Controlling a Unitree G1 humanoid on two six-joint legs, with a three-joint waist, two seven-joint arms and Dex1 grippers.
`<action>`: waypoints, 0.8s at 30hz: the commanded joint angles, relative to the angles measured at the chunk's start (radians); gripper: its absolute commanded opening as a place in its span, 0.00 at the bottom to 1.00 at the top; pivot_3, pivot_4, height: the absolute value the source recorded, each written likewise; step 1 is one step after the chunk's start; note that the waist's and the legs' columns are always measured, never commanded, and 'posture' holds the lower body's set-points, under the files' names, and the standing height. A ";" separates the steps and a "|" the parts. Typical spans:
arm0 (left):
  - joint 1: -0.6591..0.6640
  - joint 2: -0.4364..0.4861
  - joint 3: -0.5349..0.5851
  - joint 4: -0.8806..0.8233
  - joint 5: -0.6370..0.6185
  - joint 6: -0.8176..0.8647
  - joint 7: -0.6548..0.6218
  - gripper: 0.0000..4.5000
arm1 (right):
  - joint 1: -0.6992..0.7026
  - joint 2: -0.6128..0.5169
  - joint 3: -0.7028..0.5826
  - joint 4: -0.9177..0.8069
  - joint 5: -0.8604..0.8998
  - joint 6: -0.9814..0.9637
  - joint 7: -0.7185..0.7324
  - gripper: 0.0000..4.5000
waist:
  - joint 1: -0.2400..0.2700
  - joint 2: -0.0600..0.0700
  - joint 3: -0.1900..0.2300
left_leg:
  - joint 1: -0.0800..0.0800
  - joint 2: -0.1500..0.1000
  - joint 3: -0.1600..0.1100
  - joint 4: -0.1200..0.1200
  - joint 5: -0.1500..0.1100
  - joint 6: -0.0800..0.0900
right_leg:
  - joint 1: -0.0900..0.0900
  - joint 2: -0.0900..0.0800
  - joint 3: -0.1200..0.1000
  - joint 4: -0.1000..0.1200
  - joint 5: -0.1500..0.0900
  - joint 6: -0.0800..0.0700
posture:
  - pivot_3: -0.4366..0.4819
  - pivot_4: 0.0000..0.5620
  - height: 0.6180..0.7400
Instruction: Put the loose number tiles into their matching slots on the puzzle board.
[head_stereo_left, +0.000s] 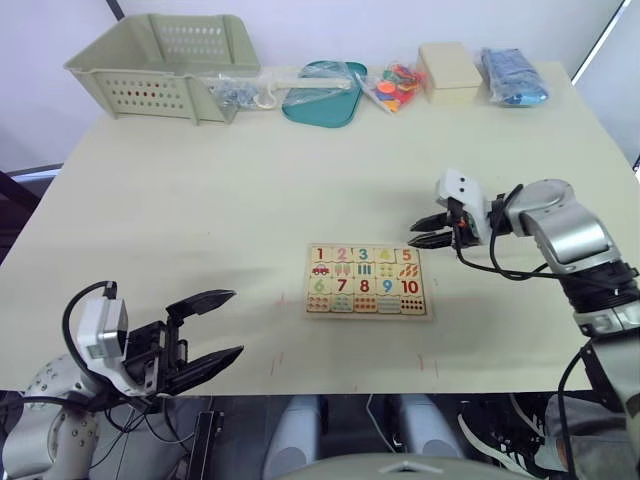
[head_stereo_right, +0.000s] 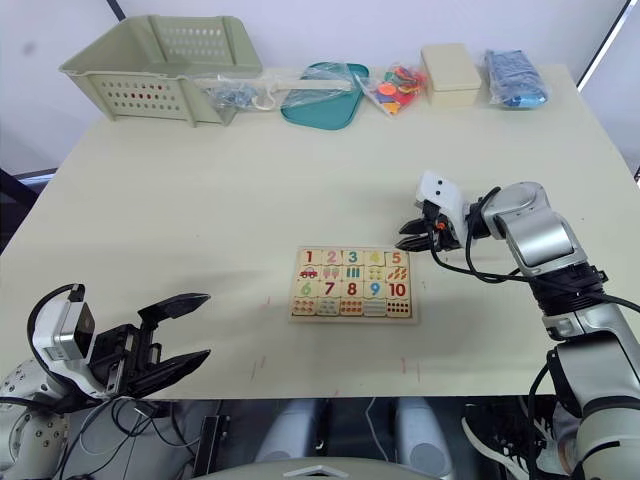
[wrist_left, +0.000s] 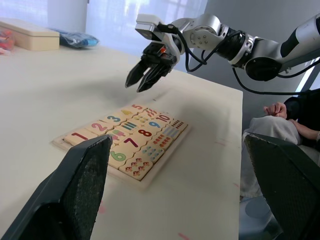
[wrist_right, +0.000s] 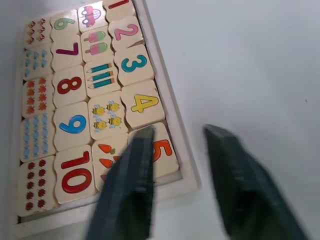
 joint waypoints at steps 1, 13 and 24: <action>0.004 0.010 0.023 -0.021 -0.007 -0.008 -0.004 1.00 | -0.005 0.004 -0.013 0.017 -0.005 -0.039 -0.008 0.01 | 0.000 0.000 0.000 | 0.000 0.000 0.000 0.000 0.000 0.000 | 0.000 0.000 0.000 0.000 0.000 0.000 | 0.48 0.27 1.00; 0.008 0.007 0.019 -0.040 -0.006 -0.006 0.016 1.00 | -0.022 0.025 0.020 0.082 -0.049 -0.097 -0.002 0.01 | 0.000 0.000 0.000 | 0.000 0.000 0.000 0.000 0.000 0.000 | 0.000 0.000 0.000 0.000 0.000 0.000 | 0.48 0.27 1.00; 0.032 0.005 0.029 -0.060 -0.011 -0.009 0.021 1.00 | -0.023 0.039 0.029 0.111 -0.075 -0.122 0.003 0.01 | 0.000 0.000 0.000 | 0.000 0.000 0.000 0.000 0.000 0.000 | 0.000 0.000 0.000 0.000 0.000 0.000 | 0.48 0.27 1.00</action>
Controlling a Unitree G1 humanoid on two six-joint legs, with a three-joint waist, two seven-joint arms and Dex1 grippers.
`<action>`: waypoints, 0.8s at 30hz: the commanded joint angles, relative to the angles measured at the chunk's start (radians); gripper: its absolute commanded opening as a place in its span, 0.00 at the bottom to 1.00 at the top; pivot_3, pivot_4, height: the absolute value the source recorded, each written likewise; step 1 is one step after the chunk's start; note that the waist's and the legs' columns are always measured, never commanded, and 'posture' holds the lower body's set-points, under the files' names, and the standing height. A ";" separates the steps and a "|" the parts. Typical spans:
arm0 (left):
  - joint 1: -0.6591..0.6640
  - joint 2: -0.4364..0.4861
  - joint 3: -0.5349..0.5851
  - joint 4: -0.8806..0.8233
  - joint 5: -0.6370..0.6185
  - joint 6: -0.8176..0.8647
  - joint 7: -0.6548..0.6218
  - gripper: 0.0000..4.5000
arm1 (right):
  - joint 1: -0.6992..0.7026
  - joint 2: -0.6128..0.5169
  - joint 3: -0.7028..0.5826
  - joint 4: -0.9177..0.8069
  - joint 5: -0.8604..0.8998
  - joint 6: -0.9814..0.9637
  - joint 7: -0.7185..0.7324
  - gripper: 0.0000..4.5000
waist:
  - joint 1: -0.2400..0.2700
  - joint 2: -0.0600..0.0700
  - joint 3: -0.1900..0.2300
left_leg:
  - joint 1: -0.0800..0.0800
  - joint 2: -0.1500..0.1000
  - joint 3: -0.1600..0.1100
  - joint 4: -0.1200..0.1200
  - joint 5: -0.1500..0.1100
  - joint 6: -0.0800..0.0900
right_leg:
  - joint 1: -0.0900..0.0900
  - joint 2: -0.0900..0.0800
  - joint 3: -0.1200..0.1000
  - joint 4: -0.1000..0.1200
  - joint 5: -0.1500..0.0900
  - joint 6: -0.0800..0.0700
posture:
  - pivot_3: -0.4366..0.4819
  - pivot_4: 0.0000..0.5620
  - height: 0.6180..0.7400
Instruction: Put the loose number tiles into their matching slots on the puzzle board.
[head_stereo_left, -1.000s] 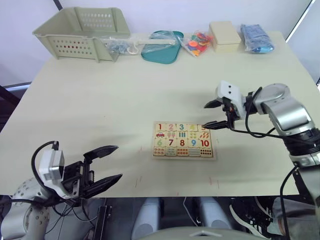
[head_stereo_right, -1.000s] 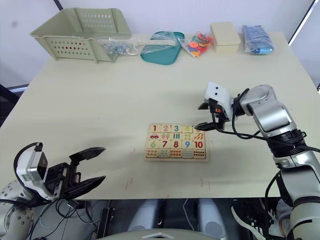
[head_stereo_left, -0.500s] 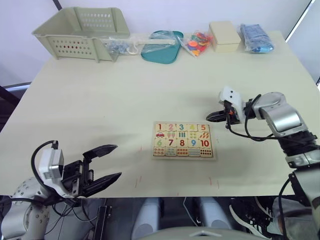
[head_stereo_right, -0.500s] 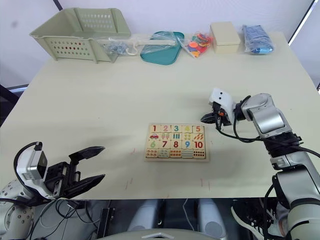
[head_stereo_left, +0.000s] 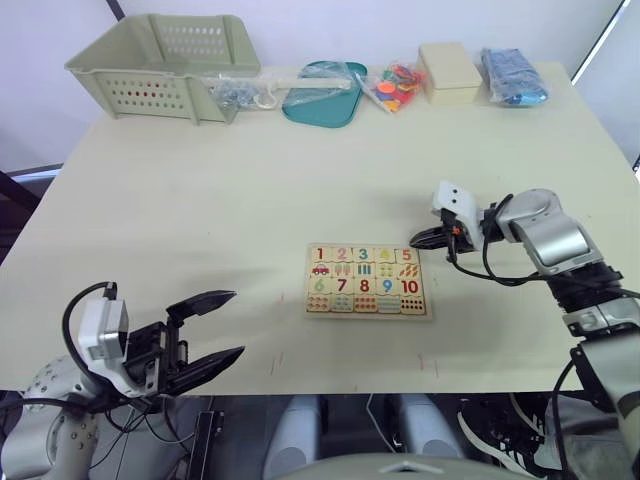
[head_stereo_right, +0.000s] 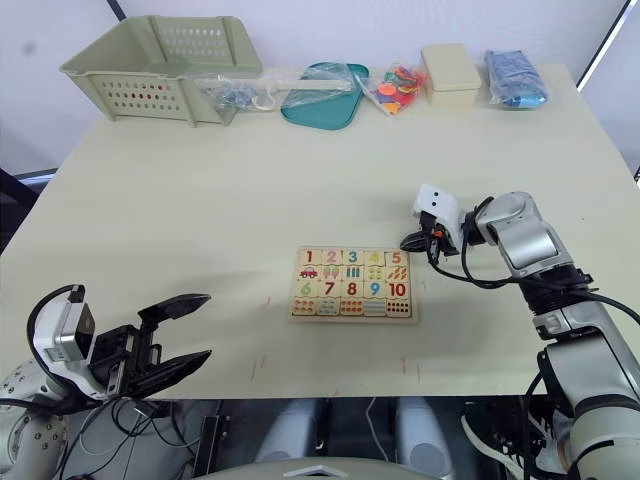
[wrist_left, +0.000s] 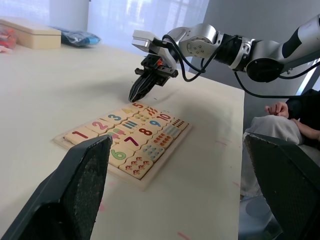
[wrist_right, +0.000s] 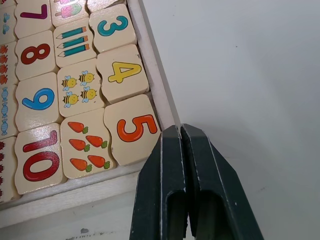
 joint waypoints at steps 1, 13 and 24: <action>0.014 0.006 0.030 -0.032 -0.011 -0.009 0.000 1.00 | -0.018 -0.001 -0.005 -0.012 -0.004 -0.013 0.011 0.01 | 0.000 0.000 0.000 | 0.000 0.000 0.000 0.000 0.000 0.000 | 0.000 0.000 0.000 0.000 0.000 0.000 | 0.48 0.27 1.00; 0.026 0.007 0.036 -0.028 -0.016 -0.014 -0.011 1.00 | -0.004 -0.013 -0.002 -0.034 -0.010 -0.004 0.030 0.01 | 0.000 0.000 0.000 | 0.000 0.000 0.000 0.000 0.000 0.000 | 0.000 0.000 0.000 0.000 0.000 0.000 | 0.48 0.27 1.00; 0.029 -0.009 0.053 -0.039 -0.029 0.006 0.049 1.00 | 0.068 -0.013 -0.172 -0.112 0.100 -0.125 -0.018 0.01 | 0.003 0.000 0.000 | 0.000 0.000 0.000 0.000 0.000 0.000 | 0.000 0.000 0.000 0.000 0.000 0.000 | 0.48 0.27 1.00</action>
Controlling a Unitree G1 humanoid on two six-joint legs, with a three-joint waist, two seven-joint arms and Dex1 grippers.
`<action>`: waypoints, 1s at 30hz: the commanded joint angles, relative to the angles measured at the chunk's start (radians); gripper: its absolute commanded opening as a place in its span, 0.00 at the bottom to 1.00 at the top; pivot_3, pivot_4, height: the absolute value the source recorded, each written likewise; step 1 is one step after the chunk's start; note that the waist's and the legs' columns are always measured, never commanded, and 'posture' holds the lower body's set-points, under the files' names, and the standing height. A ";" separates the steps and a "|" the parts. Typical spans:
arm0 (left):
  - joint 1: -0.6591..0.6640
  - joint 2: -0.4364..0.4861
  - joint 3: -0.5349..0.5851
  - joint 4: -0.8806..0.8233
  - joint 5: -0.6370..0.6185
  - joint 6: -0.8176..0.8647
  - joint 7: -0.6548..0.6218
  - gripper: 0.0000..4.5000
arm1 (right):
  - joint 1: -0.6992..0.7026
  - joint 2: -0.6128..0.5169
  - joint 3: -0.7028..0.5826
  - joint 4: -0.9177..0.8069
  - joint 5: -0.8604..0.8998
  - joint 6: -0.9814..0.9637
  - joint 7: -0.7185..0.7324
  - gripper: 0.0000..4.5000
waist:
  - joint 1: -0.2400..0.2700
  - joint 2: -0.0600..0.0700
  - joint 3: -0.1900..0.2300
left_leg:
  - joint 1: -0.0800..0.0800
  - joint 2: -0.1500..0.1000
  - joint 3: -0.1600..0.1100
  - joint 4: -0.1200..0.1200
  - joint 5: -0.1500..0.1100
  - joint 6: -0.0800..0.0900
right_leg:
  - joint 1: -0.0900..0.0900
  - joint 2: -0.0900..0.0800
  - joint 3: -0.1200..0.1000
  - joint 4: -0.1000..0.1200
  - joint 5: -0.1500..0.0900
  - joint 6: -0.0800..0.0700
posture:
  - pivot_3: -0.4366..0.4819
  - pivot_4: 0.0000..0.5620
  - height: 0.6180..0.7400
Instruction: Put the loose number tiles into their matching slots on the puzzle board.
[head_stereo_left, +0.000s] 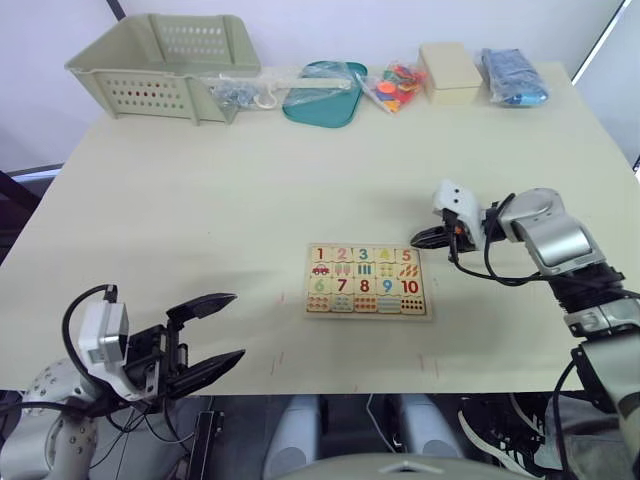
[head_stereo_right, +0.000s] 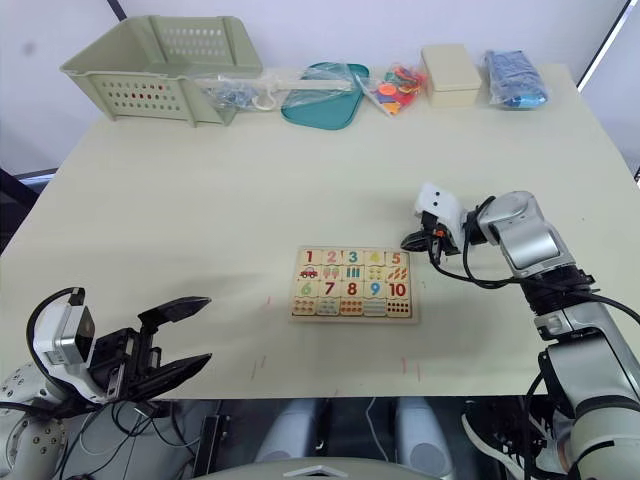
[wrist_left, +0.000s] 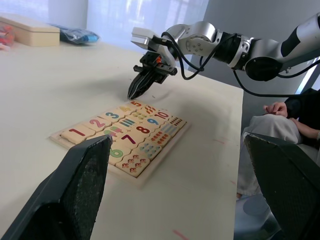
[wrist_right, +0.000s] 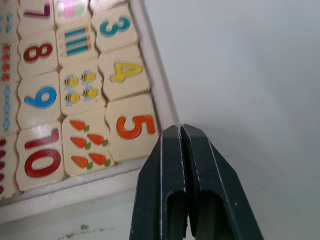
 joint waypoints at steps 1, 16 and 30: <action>0.011 -0.009 0.049 -0.030 -0.025 0.006 0.049 1.00 | 0.065 0.008 -0.155 -0.097 0.112 -0.130 -0.025 0.01 | 0.003 0.000 0.000 | 0.000 0.000 0.000 0.000 0.000 0.000 | 0.000 0.000 0.000 0.000 0.000 0.000 | 0.48 0.27 1.00; 0.079 -0.044 0.099 0.004 0.014 0.013 0.208 1.00 | 0.532 -0.078 -0.473 -0.356 0.369 -0.168 -0.037 0.70 | 0.004 0.000 0.000 | 0.003 0.000 0.000 0.000 0.000 0.001 | 0.005 0.001 0.000 0.000 0.000 0.000 | 0.48 0.27 1.00; 0.139 -0.049 0.131 0.010 0.107 0.019 0.355 1.00 | 0.941 -0.090 -0.697 -0.447 0.432 -0.227 -0.073 0.99 | 0.004 -0.001 -0.001 | 0.015 0.000 0.005 -0.001 -0.001 0.001 | 0.015 0.004 0.003 0.000 0.000 0.000 | 0.48 0.27 1.00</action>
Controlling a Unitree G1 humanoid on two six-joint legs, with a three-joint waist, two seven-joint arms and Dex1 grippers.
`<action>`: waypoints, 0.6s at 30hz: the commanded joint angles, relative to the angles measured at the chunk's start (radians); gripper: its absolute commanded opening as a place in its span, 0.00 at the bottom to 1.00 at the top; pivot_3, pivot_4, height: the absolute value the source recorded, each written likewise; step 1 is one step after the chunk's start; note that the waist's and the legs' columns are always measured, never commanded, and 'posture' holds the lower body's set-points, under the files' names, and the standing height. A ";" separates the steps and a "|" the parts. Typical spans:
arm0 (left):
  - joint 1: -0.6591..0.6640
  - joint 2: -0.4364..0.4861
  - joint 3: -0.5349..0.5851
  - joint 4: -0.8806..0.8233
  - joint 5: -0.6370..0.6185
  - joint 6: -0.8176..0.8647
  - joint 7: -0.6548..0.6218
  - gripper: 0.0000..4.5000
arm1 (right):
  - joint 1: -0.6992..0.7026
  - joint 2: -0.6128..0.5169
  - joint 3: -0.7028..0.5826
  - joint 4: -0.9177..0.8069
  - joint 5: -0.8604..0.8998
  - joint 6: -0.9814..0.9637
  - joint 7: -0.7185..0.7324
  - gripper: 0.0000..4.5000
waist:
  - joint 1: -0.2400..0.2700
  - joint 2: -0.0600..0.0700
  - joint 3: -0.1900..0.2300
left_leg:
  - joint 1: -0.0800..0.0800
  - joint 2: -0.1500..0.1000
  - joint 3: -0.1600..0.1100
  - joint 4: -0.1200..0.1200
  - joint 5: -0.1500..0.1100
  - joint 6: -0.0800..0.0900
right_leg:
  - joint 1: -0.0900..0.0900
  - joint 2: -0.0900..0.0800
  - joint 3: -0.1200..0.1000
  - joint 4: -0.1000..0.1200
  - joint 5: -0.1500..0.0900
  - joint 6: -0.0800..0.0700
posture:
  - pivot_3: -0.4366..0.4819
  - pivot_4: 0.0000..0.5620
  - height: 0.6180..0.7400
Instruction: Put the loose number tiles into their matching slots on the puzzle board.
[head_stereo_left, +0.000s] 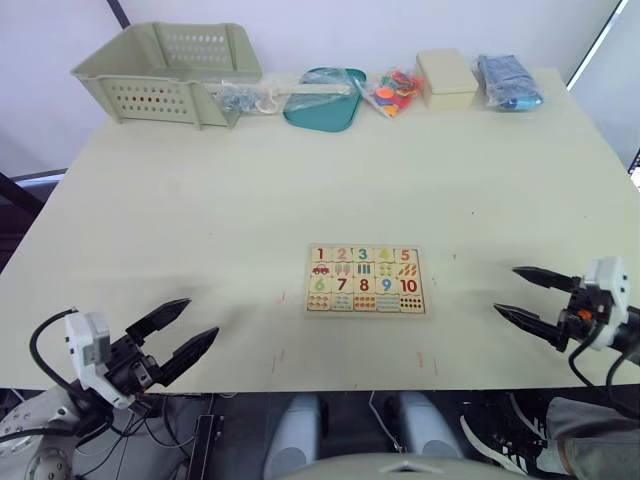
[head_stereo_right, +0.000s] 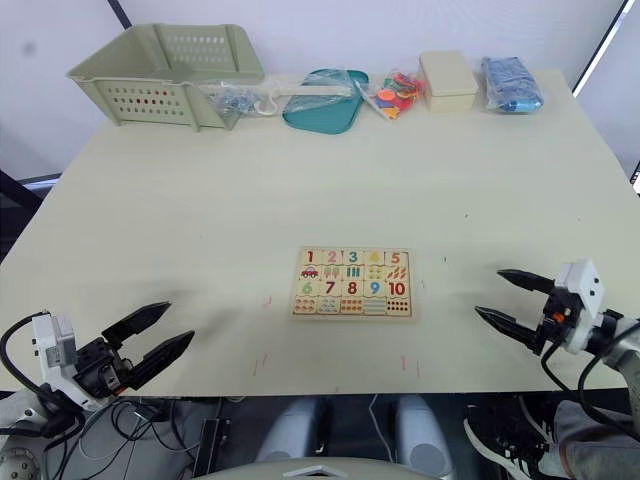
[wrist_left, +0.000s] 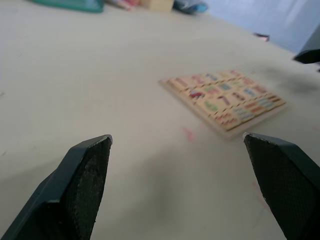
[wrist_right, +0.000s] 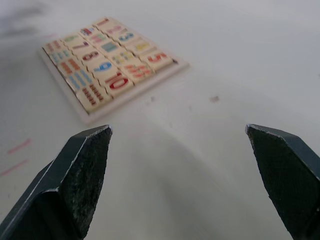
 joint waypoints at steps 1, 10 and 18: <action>0.011 -0.011 0.025 -0.021 0.019 -0.007 0.047 1.00 | 0.049 -0.007 -0.058 -0.028 0.021 -0.044 0.001 0.99 | 0.002 0.000 0.000 | 0.000 0.000 0.000 0.000 0.000 0.000 | 0.000 0.000 -0.001 0.000 0.000 0.000 | 0.48 0.27 1.00; 0.015 -0.038 0.000 -0.080 0.059 0.030 0.179 1.00 | 0.120 0.016 -0.086 0.027 0.011 -0.131 0.001 0.99 | 0.004 -0.001 -0.001 | 0.000 0.000 0.001 0.000 0.000 0.000 | 0.001 0.000 -0.001 -0.001 0.000 0.000 | 0.48 0.27 1.00; 0.004 -0.075 -0.032 -0.139 0.066 0.051 0.260 1.00 | 0.129 0.038 -0.095 0.060 0.025 -0.173 -0.024 0.99 | 0.004 -0.001 -0.001 | 0.000 0.000 0.003 0.000 0.000 0.000 | 0.001 -0.001 0.000 0.000 0.000 0.000 | 0.48 0.27 1.00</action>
